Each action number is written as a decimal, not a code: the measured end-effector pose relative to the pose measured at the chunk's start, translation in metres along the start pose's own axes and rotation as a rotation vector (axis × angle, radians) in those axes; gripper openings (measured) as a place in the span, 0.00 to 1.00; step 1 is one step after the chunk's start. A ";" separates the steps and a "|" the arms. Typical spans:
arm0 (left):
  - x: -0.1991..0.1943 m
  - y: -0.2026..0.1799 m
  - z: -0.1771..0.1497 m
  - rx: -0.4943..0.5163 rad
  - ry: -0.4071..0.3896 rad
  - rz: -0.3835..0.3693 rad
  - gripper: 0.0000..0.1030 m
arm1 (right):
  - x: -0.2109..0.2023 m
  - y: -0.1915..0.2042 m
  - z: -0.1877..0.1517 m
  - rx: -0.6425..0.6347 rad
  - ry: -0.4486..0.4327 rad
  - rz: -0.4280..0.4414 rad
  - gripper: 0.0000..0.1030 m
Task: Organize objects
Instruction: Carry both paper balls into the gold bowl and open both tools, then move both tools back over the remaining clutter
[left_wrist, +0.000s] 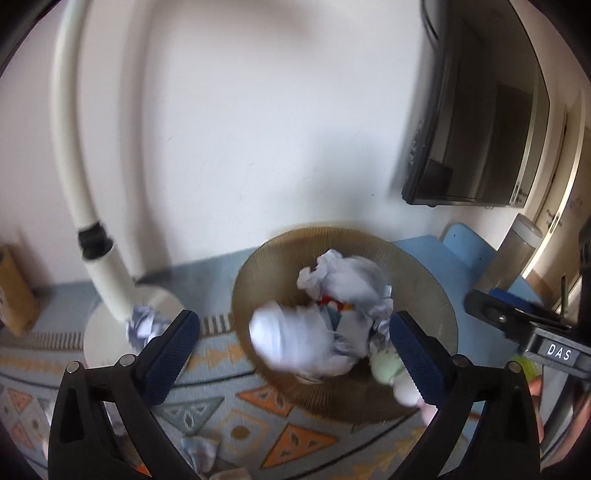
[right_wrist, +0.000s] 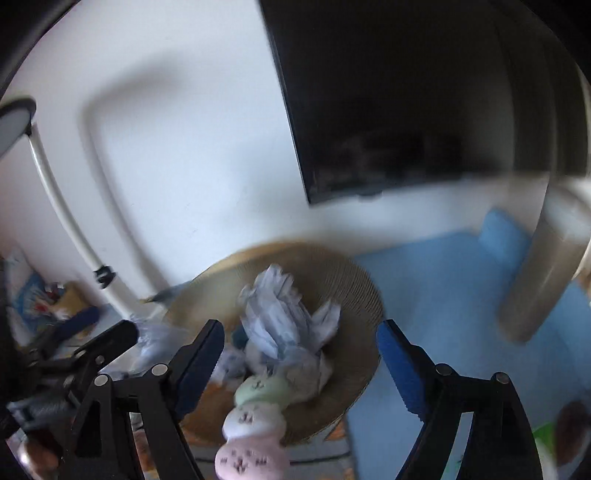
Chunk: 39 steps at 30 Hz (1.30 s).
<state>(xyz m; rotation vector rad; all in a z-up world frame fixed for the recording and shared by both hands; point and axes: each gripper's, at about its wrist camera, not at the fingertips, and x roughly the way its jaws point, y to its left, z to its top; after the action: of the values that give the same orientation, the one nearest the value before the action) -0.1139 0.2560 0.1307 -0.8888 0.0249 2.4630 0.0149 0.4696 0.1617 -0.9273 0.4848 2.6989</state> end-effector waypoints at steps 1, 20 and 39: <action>-0.005 0.008 -0.005 -0.025 0.005 0.003 0.99 | -0.003 -0.006 -0.007 0.018 0.004 0.008 0.82; -0.214 0.182 -0.156 -0.506 -0.162 0.440 0.99 | -0.101 0.115 -0.126 -0.269 -0.107 0.203 0.92; -0.167 0.233 -0.234 -0.689 0.012 0.445 0.99 | -0.007 0.152 -0.206 -0.399 0.032 0.060 0.93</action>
<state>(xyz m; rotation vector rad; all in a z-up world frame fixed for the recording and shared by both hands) 0.0223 -0.0674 0.0119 -1.2853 -0.7350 2.9276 0.0827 0.2503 0.0480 -1.0668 -0.0286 2.8966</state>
